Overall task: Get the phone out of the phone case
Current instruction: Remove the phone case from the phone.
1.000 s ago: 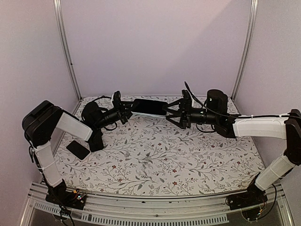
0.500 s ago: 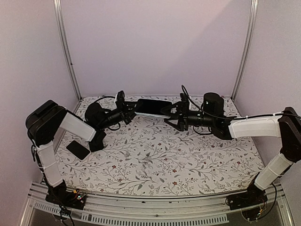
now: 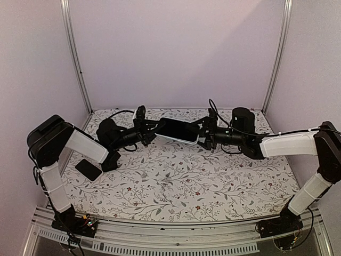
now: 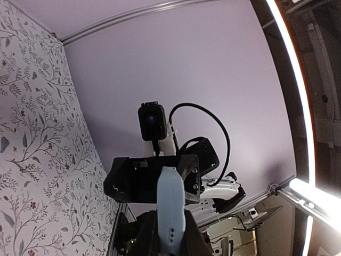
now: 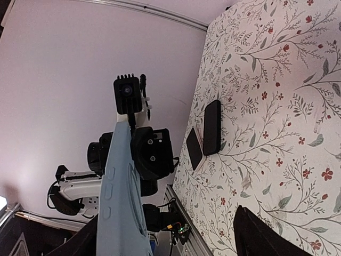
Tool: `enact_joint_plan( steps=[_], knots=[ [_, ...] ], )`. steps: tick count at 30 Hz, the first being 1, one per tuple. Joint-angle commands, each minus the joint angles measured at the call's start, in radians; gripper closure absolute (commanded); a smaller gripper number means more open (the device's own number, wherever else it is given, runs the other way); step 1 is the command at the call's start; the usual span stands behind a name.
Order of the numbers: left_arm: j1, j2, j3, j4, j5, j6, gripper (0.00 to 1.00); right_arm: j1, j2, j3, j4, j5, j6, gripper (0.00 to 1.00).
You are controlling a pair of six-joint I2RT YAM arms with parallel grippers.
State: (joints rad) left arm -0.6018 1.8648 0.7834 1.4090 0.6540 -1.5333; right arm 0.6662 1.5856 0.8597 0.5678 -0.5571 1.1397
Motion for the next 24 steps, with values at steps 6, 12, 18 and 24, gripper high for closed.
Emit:
enact_joint_plan(
  steps=[6, 12, 18, 24],
  knots=[
    [0.076, -0.139, -0.012, -0.136, -0.128, 0.191, 1.0, -0.002, -0.16, -0.051, -0.201, 0.058, -0.069, 0.22],
    [0.079, -0.112, 0.023, -0.146, -0.113, 0.202, 1.0, 0.012, -0.181, -0.02, -0.187, 0.003, -0.05, 0.21],
    [0.076, -0.101, 0.025, -0.125, -0.107, 0.188, 1.0, 0.019, -0.155, 0.027, -0.135, -0.018, -0.039, 0.21],
    [0.066, -0.097, 0.027, -0.119, -0.1, 0.184, 1.0, 0.024, -0.094, 0.051, -0.067, -0.047, -0.005, 0.21]
  ],
)
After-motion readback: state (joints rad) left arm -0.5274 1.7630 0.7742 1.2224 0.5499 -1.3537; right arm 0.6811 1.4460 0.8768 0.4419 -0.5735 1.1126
